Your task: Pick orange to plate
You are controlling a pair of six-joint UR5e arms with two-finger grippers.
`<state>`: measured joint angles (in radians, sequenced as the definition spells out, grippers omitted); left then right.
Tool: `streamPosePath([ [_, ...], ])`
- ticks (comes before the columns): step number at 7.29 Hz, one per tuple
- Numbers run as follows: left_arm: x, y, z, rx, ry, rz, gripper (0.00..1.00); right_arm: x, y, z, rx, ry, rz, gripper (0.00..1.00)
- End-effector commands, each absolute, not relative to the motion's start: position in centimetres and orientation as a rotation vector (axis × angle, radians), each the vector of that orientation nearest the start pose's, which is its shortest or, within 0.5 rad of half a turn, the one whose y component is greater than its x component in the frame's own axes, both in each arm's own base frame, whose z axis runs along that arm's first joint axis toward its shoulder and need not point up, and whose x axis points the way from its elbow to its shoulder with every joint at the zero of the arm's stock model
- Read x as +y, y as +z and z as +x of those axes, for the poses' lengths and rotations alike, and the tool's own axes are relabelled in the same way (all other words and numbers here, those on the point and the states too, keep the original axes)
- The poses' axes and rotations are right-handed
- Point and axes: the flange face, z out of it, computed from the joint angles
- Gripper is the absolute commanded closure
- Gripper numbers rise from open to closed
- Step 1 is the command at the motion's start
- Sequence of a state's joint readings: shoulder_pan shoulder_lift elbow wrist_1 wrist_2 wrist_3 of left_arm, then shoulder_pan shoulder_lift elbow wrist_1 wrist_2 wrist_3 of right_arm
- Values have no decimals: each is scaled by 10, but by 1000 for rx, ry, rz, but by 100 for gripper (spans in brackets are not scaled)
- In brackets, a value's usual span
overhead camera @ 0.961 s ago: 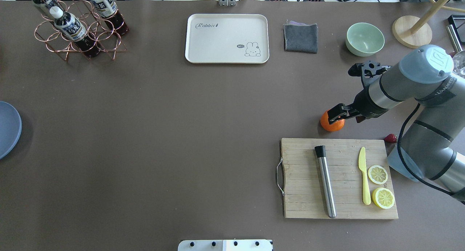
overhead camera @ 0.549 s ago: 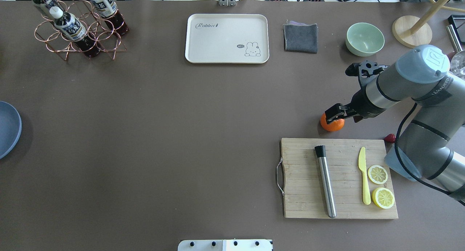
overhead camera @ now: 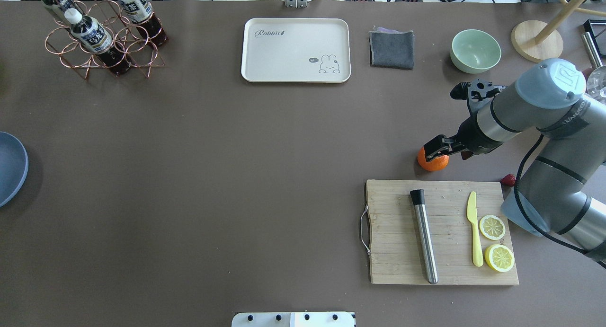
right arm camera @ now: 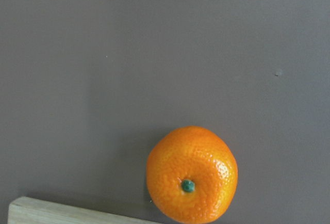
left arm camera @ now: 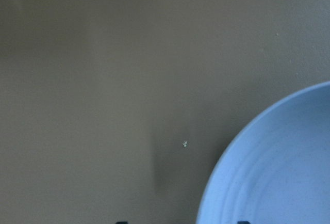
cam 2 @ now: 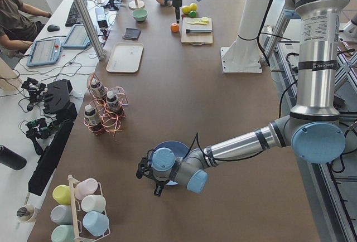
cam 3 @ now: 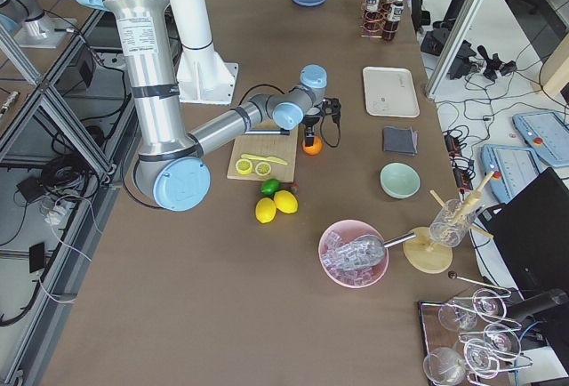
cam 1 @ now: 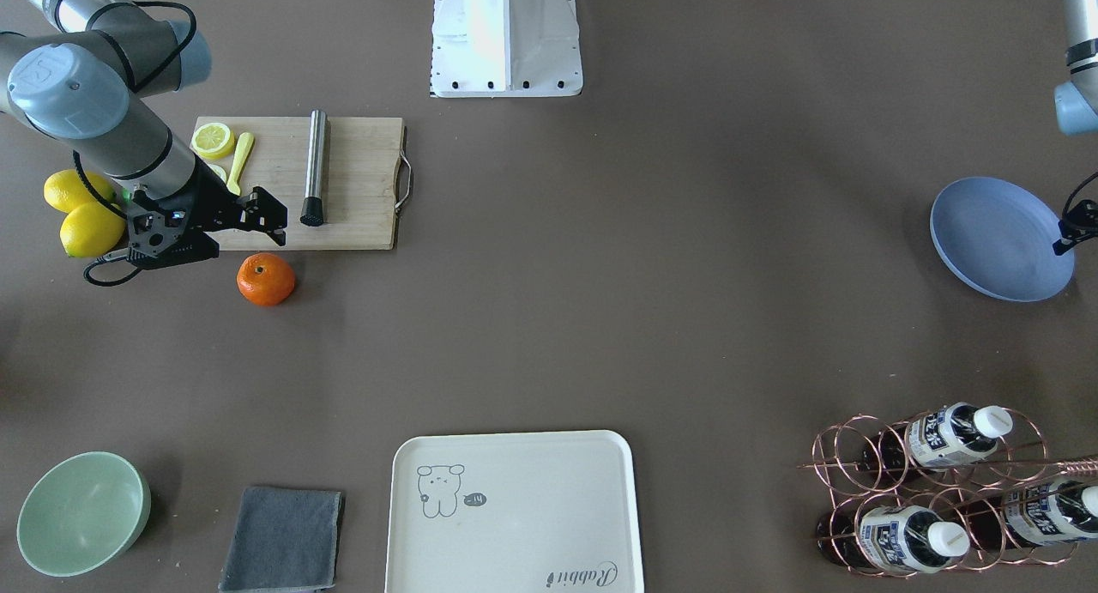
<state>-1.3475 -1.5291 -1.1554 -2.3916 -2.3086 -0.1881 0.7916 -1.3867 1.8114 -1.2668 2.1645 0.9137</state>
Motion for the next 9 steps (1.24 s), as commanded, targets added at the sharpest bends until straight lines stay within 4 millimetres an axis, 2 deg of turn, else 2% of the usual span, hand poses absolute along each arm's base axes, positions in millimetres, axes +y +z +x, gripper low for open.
streamPosePath([
  [1,-453,797,38,805,172,176,68,-456,412,-341,-906,-86,43,1],
  [2,-453,797,38,806,170,173,100,-456,414,-341,-903,-85,41,1],
  [4,-455,790,41,831,150,165,100,-456,414,-345,-903,-89,38,1],
  [7,-469,742,54,979,120,147,100,-456,414,-344,-902,-87,38,1],
  [8,-475,699,60,1077,64,118,100,-456,414,-344,-902,-86,38,1],
  [9,-487,645,67,1126,-11,114,100,-456,414,-345,-903,-87,37,1],
])
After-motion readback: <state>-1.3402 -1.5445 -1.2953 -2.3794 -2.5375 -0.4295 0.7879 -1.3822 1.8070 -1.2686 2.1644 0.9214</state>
